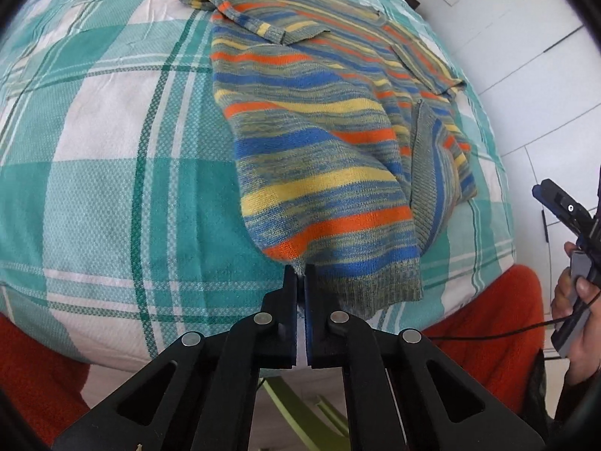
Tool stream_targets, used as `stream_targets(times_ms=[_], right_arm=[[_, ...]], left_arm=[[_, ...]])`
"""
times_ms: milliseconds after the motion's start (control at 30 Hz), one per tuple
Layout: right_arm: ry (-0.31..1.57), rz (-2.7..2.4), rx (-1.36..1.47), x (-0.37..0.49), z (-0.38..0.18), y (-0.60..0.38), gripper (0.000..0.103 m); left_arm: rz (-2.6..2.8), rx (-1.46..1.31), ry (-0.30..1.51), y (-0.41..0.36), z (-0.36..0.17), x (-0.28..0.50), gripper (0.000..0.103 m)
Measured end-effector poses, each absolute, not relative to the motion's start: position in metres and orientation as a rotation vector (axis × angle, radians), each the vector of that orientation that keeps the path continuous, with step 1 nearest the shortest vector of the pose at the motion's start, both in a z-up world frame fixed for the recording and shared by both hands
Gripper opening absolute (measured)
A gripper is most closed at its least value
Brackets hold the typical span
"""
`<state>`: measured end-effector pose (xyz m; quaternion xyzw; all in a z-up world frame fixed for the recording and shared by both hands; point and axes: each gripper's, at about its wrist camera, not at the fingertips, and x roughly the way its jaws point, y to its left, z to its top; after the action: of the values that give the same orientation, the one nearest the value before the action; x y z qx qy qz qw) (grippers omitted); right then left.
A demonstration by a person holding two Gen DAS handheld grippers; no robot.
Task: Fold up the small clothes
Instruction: 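Grasp the sweater hem with the left tool while the right tool approaches the hem, then grasp the hem with both tools and pull it to straighten the sweater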
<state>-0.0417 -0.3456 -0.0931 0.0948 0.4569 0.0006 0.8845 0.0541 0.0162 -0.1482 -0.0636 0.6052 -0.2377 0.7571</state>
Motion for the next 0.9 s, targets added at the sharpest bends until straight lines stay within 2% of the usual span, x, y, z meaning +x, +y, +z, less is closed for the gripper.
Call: stream_targets(times_ms=[167, 233, 333, 367, 400, 433, 467, 500, 633, 767, 900], right_arm=[[1.051, 0.142, 0.107, 0.031, -0.123, -0.338, 0.087], [1.093, 0.186, 0.073, 0.058, -0.136, -0.331, 0.075], [1.139, 0.221, -0.012, 0.092, -0.154, -0.318, 0.069], [1.139, 0.235, -0.038, 0.098, -0.158, -0.314, 0.062], [1.145, 0.251, -0.058, 0.104, -0.162, -0.311, 0.042], [1.156, 0.272, -0.076, 0.108, -0.167, -0.307, 0.028], [1.171, 0.29, -0.088, 0.108, -0.17, -0.306, 0.01], [1.174, 0.295, -0.102, 0.106, -0.17, -0.304, 0.005], [1.092, 0.335, -0.074, 0.07, -0.139, -0.313, 0.005], [1.015, 0.391, -0.06, -0.004, -0.094, -0.33, 0.005], [1.063, 0.42, -0.159, -0.071, -0.086, -0.342, 0.005]], left_arm=[[-0.421, -0.154, 1.293, 0.056, -0.147, 0.055, 0.001], [-0.414, -0.157, 1.295, 0.059, -0.151, 0.054, 0.002], [-0.419, -0.144, 1.301, 0.055, -0.156, 0.052, 0.002], [-0.42, -0.141, 1.303, 0.054, -0.157, 0.051, 0.002], [-0.418, -0.137, 1.303, 0.051, -0.158, 0.052, 0.002], [-0.417, -0.138, 1.304, 0.053, -0.158, 0.052, 0.002], [-0.415, -0.143, 1.303, 0.054, -0.158, 0.053, 0.002], [-0.412, -0.152, 1.304, 0.057, -0.158, 0.053, 0.002], [-0.399, -0.173, 1.293, 0.07, -0.152, 0.055, 0.002], [-0.406, -0.169, 1.285, 0.072, -0.148, 0.055, 0.002], [-0.411, -0.125, 1.291, 0.068, -0.146, 0.051, 0.002]])
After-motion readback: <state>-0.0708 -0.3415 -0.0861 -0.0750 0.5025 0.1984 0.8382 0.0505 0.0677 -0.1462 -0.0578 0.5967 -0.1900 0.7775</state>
